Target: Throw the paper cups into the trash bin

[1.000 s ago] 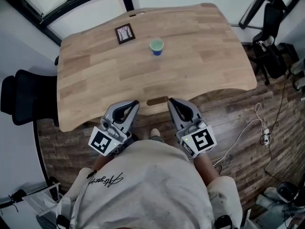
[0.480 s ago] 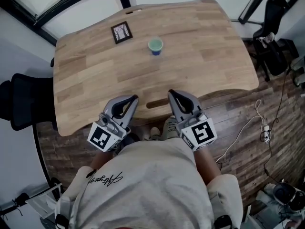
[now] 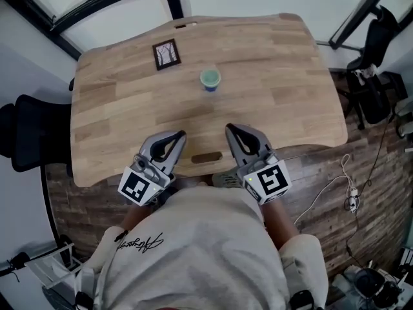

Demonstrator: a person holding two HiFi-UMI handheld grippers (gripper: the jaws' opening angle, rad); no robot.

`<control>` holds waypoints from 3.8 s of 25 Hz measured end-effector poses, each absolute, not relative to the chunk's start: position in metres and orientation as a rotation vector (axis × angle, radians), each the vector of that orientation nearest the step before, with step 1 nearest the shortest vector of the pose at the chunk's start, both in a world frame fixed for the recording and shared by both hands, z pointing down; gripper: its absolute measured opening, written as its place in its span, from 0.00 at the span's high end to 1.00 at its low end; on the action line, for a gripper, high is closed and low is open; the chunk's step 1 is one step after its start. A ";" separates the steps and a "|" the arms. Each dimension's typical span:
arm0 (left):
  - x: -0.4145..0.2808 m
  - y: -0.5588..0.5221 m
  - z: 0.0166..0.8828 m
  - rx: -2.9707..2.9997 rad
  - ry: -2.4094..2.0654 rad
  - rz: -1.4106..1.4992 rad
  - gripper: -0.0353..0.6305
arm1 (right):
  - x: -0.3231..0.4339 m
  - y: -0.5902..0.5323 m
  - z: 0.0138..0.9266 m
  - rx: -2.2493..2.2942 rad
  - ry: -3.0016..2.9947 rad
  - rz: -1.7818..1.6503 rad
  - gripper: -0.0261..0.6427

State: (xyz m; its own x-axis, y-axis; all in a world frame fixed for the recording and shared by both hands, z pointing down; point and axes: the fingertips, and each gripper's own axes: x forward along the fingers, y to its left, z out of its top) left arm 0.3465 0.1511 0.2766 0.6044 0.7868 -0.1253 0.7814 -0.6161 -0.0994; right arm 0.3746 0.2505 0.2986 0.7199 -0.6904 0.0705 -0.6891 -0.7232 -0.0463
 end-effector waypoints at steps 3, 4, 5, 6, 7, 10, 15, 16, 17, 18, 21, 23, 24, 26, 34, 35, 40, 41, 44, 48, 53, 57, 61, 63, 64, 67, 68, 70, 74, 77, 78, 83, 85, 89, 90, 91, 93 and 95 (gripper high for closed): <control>0.360 0.148 0.279 -2.823 -1.318 0.247 0.94 | 0.393 0.252 0.297 -2.891 1.198 -0.120 0.95; 0.364 0.148 0.281 -2.833 -1.306 0.236 0.94 | 0.398 0.253 0.297 -2.886 1.203 -0.118 0.95; 0.367 0.148 0.282 -2.840 -1.298 0.230 0.94 | 0.403 0.253 0.298 -2.879 1.206 -0.117 0.95; 0.371 0.147 0.284 -2.845 -1.288 0.217 0.94 | 0.409 0.254 0.299 -2.873 1.206 -0.114 0.95; 0.375 0.145 0.289 -2.852 -1.271 0.187 0.94 | 0.414 0.254 0.300 -2.868 1.208 -0.111 0.95; 0.385 0.141 0.296 -2.863 -1.232 0.138 0.94 | 0.427 0.253 0.302 -2.850 1.225 -0.098 0.95; 0.402 0.141 0.299 -2.870 -1.196 0.129 0.94 | 0.446 0.254 0.307 -2.784 1.262 -0.110 0.94; 0.405 0.141 0.300 -2.875 -1.188 0.122 0.94 | 0.451 0.255 0.310 -2.777 1.261 -0.121 0.94; 0.409 0.141 0.299 -2.880 -1.183 0.128 0.94 | 0.456 0.256 0.314 -2.775 1.256 -0.135 0.94; 0.412 0.141 0.298 -2.885 -1.178 0.139 0.94 | 0.461 0.256 0.318 -2.778 1.251 -0.148 0.94; 0.420 0.140 0.302 -2.886 -1.158 0.134 0.94 | 0.473 0.257 0.327 -2.766 1.258 -0.167 0.94; 0.424 0.141 0.303 -2.890 -1.146 0.140 0.94 | 0.478 0.258 0.331 -2.740 1.268 -0.175 0.94; 0.425 0.141 0.303 -2.895 -1.141 0.143 0.94 | 0.481 0.259 0.333 -2.730 1.270 -0.182 0.94; 0.428 0.141 0.305 -2.903 -1.130 0.118 0.94 | 0.488 0.260 0.335 -2.720 1.276 -0.193 0.94; 0.444 0.144 0.313 -2.922 -1.093 0.059 0.94 | 0.508 0.257 0.351 -2.683 1.373 -0.217 0.80; 0.446 0.145 0.314 -2.924 -1.087 0.053 0.94 | 0.511 0.258 0.354 -2.682 1.384 -0.216 0.77; 0.451 0.145 0.320 -2.937 -1.044 0.012 0.94 | 0.524 0.256 0.364 -2.697 1.416 -0.194 0.63; 0.452 0.145 0.320 -2.939 -1.034 0.004 0.94 | 0.527 0.256 0.367 -2.704 1.420 -0.195 0.62; 0.453 0.145 0.322 -2.946 -1.001 -0.005 0.94 | 0.535 0.255 0.377 -2.714 1.440 -0.212 0.58; 0.456 0.143 0.323 -2.957 -0.957 -0.016 0.94 | 0.543 0.251 0.398 -2.744 1.499 -0.261 0.56; 0.455 0.144 0.325 -2.977 -0.908 -0.029 0.94 | 0.554 0.248 0.430 -2.771 1.534 -0.353 0.55; 0.454 0.141 0.327 -3.000 -0.856 -0.037 0.94 | 0.563 0.248 0.452 -2.788 1.546 -0.437 0.54; 0.450 0.136 0.334 -3.000 -0.802 -0.072 0.94 | 0.568 0.243 0.481 -2.780 1.557 -0.583 0.53; 0.449 0.134 0.335 -3.003 -0.773 -0.085 0.94 | 0.568 0.240 0.490 -2.783 1.572 -0.621 0.52; 0.448 0.133 0.336 -3.006 -0.758 -0.090 0.94 | 0.569 0.238 0.493 -2.784 1.575 -0.629 0.52; 0.447 0.131 0.334 -3.026 -0.714 -0.098 0.94 | 0.572 0.232 0.503 -2.776 1.583 -0.679 0.51; 0.446 0.130 0.334 -3.032 -0.699 -0.102 0.94 | 0.572 0.230 0.507 -2.777 1.588 -0.710 0.51; 0.445 0.129 0.335 -3.039 -0.678 -0.108 0.94 | 0.573 0.228 0.514 -2.786 1.590 -0.750 0.50; 0.440 0.125 0.339 -3.048 -0.640 -0.130 0.94 | 0.581 0.220 0.520 -2.802 1.569 -0.743 0.49; 0.436 0.122 0.340 -3.053 -0.613 -0.137 0.94 | 0.585 0.214 0.522 -2.794 1.580 -0.754 0.48; 0.435 0.121 0.340 -3.055 -0.602 -0.136 0.94 | 0.587 0.212 0.522 -2.793 1.587 -0.756 0.48; 0.432 0.115 0.337 -3.058 -0.552 -0.129 0.94 | 0.590 0.200 0.522 -2.771 1.622 -0.741 0.48; 0.430 0.113 0.337 -3.059 -0.537 -0.132 0.94 | 0.590 0.197 0.522 -2.767 1.628 -0.736 0.48; 0.426 0.111 0.338 -3.066 -0.508 -0.138 0.94 | 0.593 0.194 0.524 -2.765 1.638 -0.719 0.48; 0.425 0.111 0.338 -3.068 -0.500 -0.137 0.94 | 0.594 0.194 0.525 -2.765 1.637 -0.719 0.48; 0.424 0.110 0.338 -3.071 -0.493 -0.136 0.94 | 0.594 0.193 0.526 -2.761 1.636 -0.721 0.48; 0.422 0.109 0.338 -3.075 -0.477 -0.139 0.94 | 0.595 0.191 0.527 -2.744 1.642 -0.720 0.48; 0.420 0.107 0.338 -3.078 -0.460 -0.140 0.94 | 0.595 0.186 0.527 -2.730 1.669 -0.706 0.48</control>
